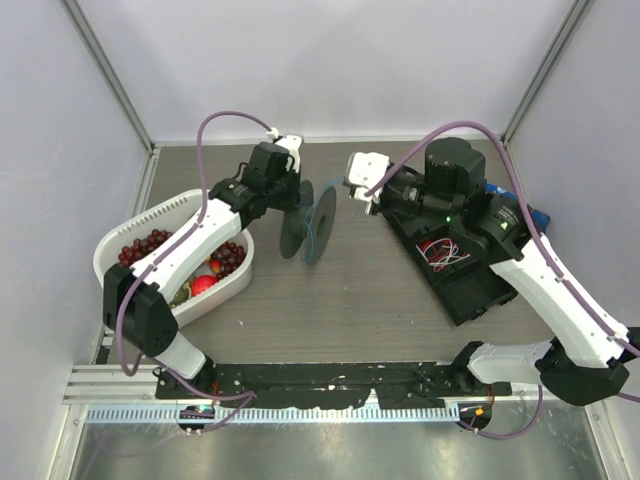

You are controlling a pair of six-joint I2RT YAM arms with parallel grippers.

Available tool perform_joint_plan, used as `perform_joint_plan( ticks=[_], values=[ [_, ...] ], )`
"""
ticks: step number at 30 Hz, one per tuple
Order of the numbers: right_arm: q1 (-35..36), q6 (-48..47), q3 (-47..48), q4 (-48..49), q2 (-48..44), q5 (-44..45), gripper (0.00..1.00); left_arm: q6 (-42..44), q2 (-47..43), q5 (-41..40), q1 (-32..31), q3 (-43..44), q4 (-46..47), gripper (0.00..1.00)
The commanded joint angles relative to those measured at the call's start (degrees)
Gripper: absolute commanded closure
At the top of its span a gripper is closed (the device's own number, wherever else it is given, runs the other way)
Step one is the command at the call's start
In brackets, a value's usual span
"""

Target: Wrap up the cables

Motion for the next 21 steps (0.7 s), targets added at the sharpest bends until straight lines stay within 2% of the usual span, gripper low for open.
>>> perform_joint_plan(
  ticks=[1,7,14,18,20,21],
  values=[
    [-5.0,3.9,4.2,8.5,2.0,2.7,0.99,4.3,-7.2,7.4,0.9,-0.8,6.4,1.00],
    [-18.3,8.8,7.4,10.6,7.2,-2.8,0.99,14.4,-11.3,18.8,0.9,-4.1,4.8,1.00],
    [-26.5,11.7,9.6,11.3,11.1,-8.1,0.99,22.1,-16.4,30.8,1.1,-8.1,4.6,1.00],
    [-29.4,12.4,8.2,11.3,12.0,-10.1,0.99,21.5,-18.0,39.7,2.2,-8.4,4.4,1.00],
    [-30.9,12.1,6.9,11.3,12.1,-11.0,0.99,18.1,-18.7,44.4,4.0,-8.6,5.9,1.00],
    [-31.4,11.8,5.9,11.3,12.2,-11.1,0.99,13.3,-19.1,47.3,5.5,-8.9,7.7,1.00]
  ],
)
